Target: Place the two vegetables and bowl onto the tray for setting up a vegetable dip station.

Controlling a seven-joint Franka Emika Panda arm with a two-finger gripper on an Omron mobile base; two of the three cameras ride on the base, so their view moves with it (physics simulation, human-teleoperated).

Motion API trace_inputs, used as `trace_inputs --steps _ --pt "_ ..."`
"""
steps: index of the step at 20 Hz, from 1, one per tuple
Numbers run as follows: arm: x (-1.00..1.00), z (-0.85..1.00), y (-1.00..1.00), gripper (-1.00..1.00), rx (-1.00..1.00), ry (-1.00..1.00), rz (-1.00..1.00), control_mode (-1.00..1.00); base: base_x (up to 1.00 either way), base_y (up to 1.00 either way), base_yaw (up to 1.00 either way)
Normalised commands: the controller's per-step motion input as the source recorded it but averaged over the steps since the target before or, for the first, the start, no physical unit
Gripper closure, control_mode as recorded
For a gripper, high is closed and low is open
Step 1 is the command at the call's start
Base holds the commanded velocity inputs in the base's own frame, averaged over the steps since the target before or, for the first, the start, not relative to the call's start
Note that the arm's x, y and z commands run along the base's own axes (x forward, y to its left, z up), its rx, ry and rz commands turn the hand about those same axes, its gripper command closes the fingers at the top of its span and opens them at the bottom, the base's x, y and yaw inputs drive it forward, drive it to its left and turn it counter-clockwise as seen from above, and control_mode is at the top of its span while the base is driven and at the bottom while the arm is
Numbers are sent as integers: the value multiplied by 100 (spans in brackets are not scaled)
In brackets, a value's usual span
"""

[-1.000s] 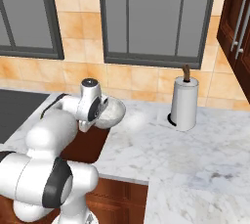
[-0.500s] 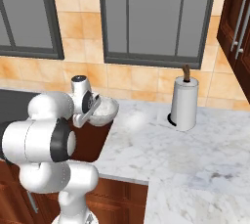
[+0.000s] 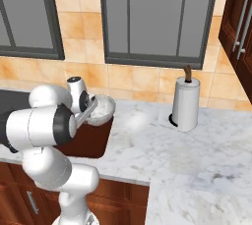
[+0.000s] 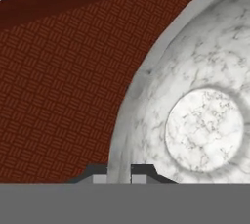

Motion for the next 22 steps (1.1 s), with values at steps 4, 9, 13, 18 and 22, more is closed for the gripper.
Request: trace_inputs --steps 4,9,13,18,22 --pt "0 0 0 100 0 0 0 -100 0 0 0" --pt "0 0 0 -100 0 0 0 -100 0 0 0" --pt "0 5 0 -100 0 0 0 -100 0 0 0" --pt "0 48 0 -100 0 0 0 -100 0 0 0" --pt "-1 61 20 -100 0 0 0 -100 0 0 0"
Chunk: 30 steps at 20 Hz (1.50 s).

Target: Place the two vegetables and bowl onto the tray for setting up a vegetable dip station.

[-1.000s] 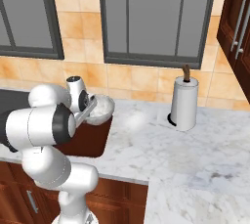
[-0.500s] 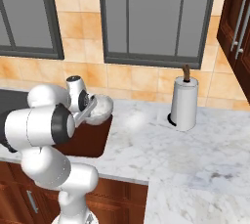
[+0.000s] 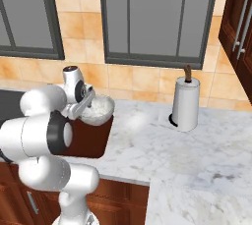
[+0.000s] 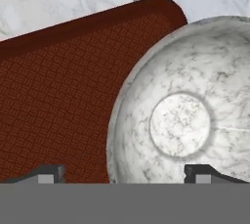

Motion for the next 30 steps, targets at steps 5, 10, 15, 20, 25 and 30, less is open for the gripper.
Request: trace_inputs --steps 5,10,15,20,25,30 --pt "-15 17 69 -100 0 10 -2 -100 0 0 0" --pt "-26 12 65 -100 5 7 -5 -100 0 0 0" --pt "-26 2 62 -100 8 6 -6 -100 0 0 0" --pt "-23 -7 64 -100 7 10 -4 -100 0 0 0" --pt "-7 -32 49 -100 4 5 -3 -100 0 0 0" --pt "0 -27 15 -100 1 0 -9 -100 0 0 0"
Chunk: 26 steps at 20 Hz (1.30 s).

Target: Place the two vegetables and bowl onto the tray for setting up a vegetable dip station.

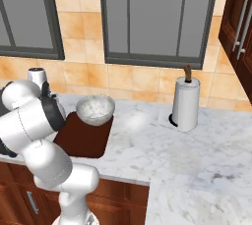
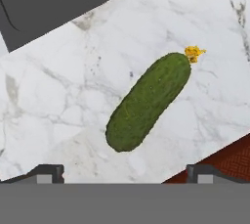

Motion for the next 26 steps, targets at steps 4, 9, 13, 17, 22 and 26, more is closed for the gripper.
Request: trace_inputs --steps 4,9,13,17,22,26 --pt "4 -1 7 -100 0 0 -11 -100 0 0 0" --pt "0 -5 18 -100 0 2 -9 -100 0 0 0" --pt "1 -15 16 -100 0 0 -7 -100 0 0 0" --pt "7 -24 1 -100 0 0 -3 -100 0 0 0" --pt "6 -23 0 -100 0 0 0 -100 0 0 0" --pt "2 -28 0 -100 0 0 0 -100 0 0 0"
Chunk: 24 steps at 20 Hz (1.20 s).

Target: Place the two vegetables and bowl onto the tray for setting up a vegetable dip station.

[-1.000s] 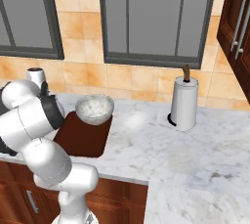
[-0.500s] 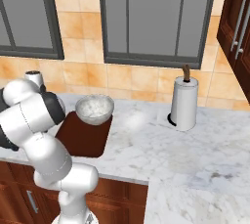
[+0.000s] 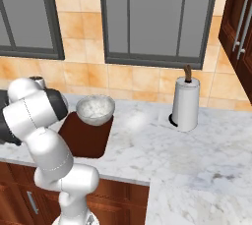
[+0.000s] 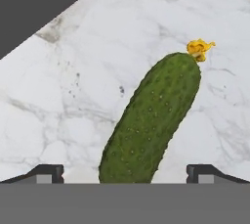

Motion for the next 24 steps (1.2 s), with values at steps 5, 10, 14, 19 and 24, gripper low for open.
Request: trace_inputs --steps 5,10,14,19,24 --pt "0 -28 0 -100 0 0 0 -100 0 0 0" --pt "0 -27 0 -100 0 0 0 -100 0 0 0" --pt "0 -24 1 -100 0 0 0 -100 0 0 0" --pt "5 -16 6 100 -1 0 0 -100 0 0 0" --pt "0 0 0 100 0 0 0 -100 0 0 0"
